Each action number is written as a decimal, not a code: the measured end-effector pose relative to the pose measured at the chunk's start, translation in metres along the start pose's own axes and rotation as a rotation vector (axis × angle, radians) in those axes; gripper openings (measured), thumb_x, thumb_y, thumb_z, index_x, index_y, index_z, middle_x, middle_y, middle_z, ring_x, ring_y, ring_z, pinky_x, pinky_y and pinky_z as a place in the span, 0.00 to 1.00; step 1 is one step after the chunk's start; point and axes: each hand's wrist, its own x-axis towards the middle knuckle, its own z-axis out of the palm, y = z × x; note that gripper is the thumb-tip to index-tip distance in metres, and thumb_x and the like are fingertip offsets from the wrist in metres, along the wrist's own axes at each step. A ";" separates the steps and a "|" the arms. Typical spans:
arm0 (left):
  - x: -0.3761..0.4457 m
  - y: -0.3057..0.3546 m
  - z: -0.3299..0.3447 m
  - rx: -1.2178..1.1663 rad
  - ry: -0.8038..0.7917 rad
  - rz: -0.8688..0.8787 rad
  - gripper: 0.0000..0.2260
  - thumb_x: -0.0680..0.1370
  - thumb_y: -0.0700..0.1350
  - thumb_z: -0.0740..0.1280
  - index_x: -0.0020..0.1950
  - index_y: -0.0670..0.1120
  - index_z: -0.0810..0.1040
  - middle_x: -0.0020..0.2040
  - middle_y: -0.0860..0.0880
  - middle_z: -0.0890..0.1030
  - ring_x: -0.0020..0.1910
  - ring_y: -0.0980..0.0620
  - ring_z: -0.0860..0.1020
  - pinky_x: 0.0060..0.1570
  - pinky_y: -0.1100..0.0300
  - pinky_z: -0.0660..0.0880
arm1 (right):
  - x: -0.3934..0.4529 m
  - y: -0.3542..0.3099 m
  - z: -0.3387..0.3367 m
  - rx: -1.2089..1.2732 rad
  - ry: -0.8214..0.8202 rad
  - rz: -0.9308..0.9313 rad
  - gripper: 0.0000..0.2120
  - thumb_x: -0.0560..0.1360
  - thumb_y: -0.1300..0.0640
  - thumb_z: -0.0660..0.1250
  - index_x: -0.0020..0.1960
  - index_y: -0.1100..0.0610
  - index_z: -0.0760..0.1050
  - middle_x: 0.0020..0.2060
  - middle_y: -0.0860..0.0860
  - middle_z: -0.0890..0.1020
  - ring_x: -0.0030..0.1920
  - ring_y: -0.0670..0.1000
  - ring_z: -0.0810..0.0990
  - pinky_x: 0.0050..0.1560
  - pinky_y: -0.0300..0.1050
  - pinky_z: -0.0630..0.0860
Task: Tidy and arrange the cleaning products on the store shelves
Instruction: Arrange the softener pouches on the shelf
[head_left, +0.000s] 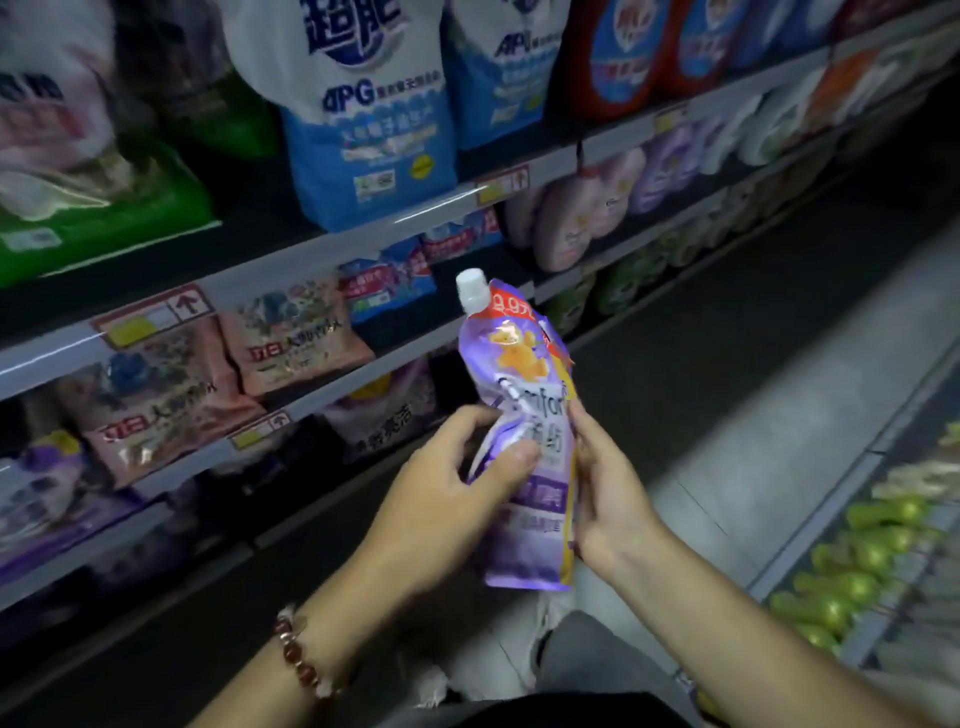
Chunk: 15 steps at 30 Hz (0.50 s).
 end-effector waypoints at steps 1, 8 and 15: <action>0.002 0.011 0.005 0.052 -0.046 0.028 0.22 0.72 0.66 0.66 0.61 0.57 0.79 0.55 0.58 0.84 0.55 0.58 0.82 0.60 0.47 0.78 | -0.002 -0.007 -0.005 0.066 -0.044 0.061 0.23 0.78 0.44 0.62 0.47 0.61 0.86 0.42 0.59 0.86 0.40 0.58 0.87 0.41 0.50 0.85; 0.041 0.063 0.097 0.310 -0.205 0.137 0.16 0.73 0.61 0.67 0.60 0.62 0.78 0.44 0.53 0.82 0.41 0.55 0.80 0.46 0.58 0.78 | -0.018 -0.053 -0.086 0.143 -0.102 0.045 0.06 0.81 0.60 0.62 0.47 0.54 0.76 0.44 0.49 0.81 0.39 0.43 0.83 0.38 0.34 0.78; 0.096 0.077 0.230 0.264 -0.328 -0.041 0.26 0.76 0.59 0.71 0.67 0.74 0.61 0.55 0.71 0.78 0.54 0.68 0.80 0.52 0.69 0.77 | 0.015 -0.143 -0.207 0.284 -0.073 -0.001 0.24 0.76 0.37 0.67 0.55 0.58 0.83 0.48 0.59 0.84 0.46 0.58 0.83 0.46 0.51 0.81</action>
